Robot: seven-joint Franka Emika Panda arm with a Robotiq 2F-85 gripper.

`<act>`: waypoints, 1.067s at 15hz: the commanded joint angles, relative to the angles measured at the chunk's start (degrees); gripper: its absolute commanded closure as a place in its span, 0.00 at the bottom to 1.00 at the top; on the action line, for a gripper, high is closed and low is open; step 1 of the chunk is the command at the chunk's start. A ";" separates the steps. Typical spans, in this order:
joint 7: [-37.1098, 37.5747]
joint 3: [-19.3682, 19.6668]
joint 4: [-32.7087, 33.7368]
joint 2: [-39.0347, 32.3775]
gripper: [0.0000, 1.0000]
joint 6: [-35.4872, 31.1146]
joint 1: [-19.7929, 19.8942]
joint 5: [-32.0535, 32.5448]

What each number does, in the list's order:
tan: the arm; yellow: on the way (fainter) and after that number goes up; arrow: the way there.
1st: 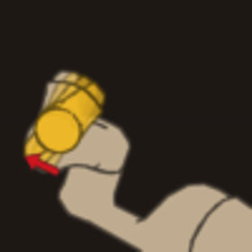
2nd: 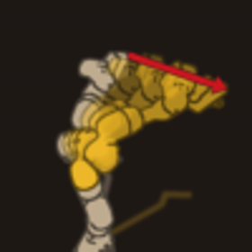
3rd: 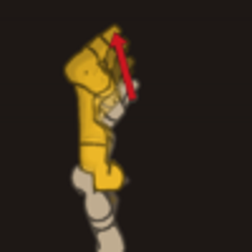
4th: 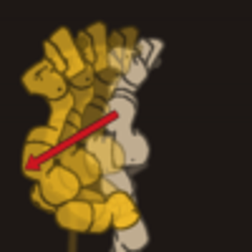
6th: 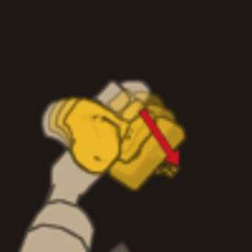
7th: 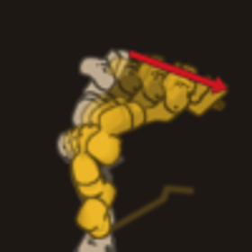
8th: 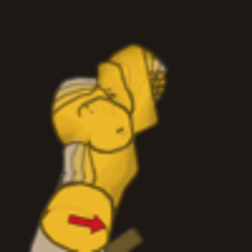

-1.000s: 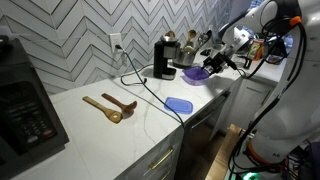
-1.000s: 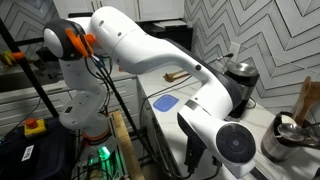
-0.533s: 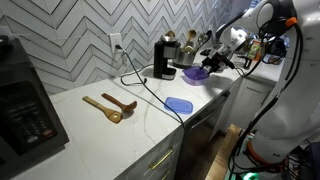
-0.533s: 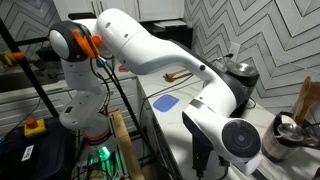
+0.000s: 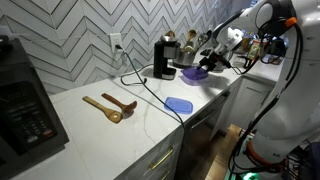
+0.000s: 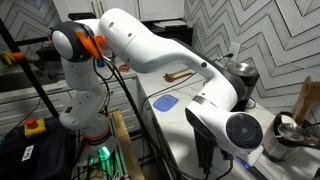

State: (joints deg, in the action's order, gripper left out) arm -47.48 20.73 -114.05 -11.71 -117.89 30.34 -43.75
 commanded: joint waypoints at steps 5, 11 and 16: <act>-5.39 -0.93 0.77 -0.33 0.00 1.59 -0.66 -0.67; -5.67 -1.05 1.17 -0.22 0.00 1.23 -1.21 -0.19; -2.90 1.61 1.31 2.93 0.00 -0.74 -0.57 5.32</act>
State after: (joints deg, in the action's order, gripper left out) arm -51.80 20.53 -112.31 -11.32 -117.77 29.38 -42.45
